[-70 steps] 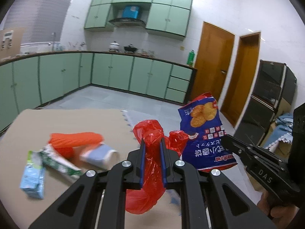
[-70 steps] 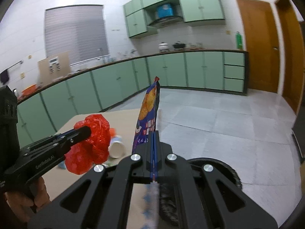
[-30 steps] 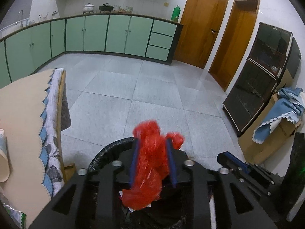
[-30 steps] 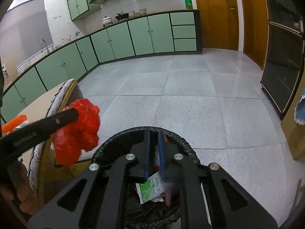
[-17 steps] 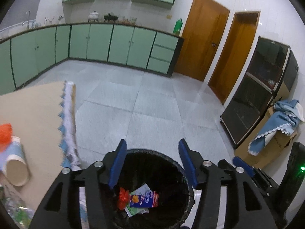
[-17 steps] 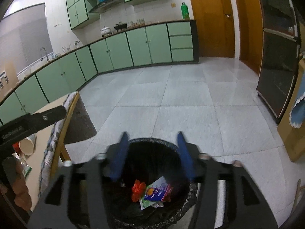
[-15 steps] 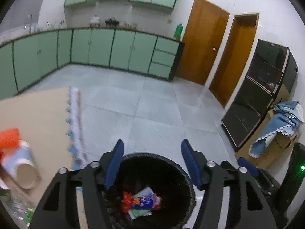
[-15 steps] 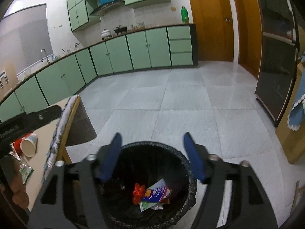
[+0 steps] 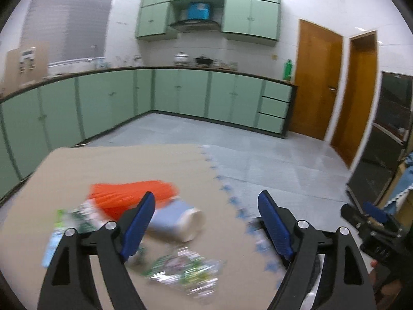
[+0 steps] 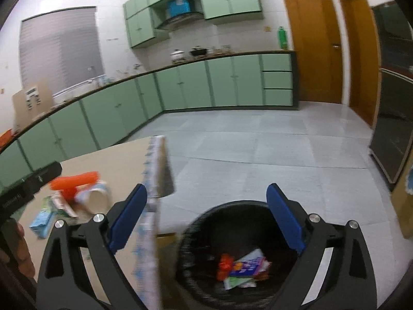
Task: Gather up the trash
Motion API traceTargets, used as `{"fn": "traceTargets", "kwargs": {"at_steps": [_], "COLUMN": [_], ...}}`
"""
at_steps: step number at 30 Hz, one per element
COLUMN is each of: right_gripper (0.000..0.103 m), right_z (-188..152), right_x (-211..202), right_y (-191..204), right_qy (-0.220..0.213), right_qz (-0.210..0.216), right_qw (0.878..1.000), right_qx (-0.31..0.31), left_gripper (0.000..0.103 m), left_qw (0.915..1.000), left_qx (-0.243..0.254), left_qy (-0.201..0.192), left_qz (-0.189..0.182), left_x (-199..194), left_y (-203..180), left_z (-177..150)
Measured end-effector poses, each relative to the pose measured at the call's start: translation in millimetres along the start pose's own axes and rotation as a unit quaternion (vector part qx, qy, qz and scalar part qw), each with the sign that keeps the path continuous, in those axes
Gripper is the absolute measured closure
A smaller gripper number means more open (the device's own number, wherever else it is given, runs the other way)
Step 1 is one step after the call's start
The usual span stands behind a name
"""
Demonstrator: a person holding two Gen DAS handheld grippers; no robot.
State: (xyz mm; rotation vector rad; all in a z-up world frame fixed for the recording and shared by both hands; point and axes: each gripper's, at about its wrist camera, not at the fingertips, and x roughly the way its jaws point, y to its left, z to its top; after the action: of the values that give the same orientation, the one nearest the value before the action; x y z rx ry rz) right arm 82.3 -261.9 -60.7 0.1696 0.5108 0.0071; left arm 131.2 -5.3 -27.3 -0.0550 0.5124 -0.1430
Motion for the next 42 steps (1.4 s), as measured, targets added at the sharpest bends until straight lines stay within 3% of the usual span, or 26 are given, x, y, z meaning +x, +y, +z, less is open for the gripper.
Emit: {"fn": "traceTargets", "kwargs": {"at_steps": [7, 16, 23, 35, 38, 42], "right_gripper": [0.012, 0.012, 0.012, 0.012, 0.03, 0.045], "right_z": [-9.8, -32.3, -46.7, -51.1, -52.6, -55.4], "right_x": [14.5, 47.0, 64.9, 87.0, 91.7, 98.9], "right_y": [74.1, 143.8, 168.3, 180.0, 180.6, 177.9], "right_qy": [0.01, 0.048, 0.079, 0.132, 0.146, 0.17], "right_qz": [0.055, 0.098, 0.112, 0.087, 0.089, 0.092], "right_qw": [0.998, 0.991, 0.986, 0.981, 0.979, 0.975], "right_qx": [-0.026, -0.079, -0.096, -0.113, -0.115, -0.112], "left_gripper": [0.023, 0.023, 0.023, 0.023, 0.023, 0.023], "left_qw": [0.9971, 0.9924, 0.9906, 0.9896, 0.9895, 0.9894], "left_qx": [-0.018, -0.049, -0.051, -0.058, -0.06, -0.059], "left_qy": [0.008, 0.012, 0.016, 0.026, 0.03, 0.035], "left_qz": [0.074, 0.112, 0.126, 0.129, 0.128, 0.128], "left_x": [-22.8, -24.3, -20.2, -11.3, -9.1, -6.0], "left_y": [61.0, 109.1, 124.6, 138.8, 139.8, 139.3], "left_z": [-24.9, -44.0, -48.3, -53.4, -54.7, -55.7]}}
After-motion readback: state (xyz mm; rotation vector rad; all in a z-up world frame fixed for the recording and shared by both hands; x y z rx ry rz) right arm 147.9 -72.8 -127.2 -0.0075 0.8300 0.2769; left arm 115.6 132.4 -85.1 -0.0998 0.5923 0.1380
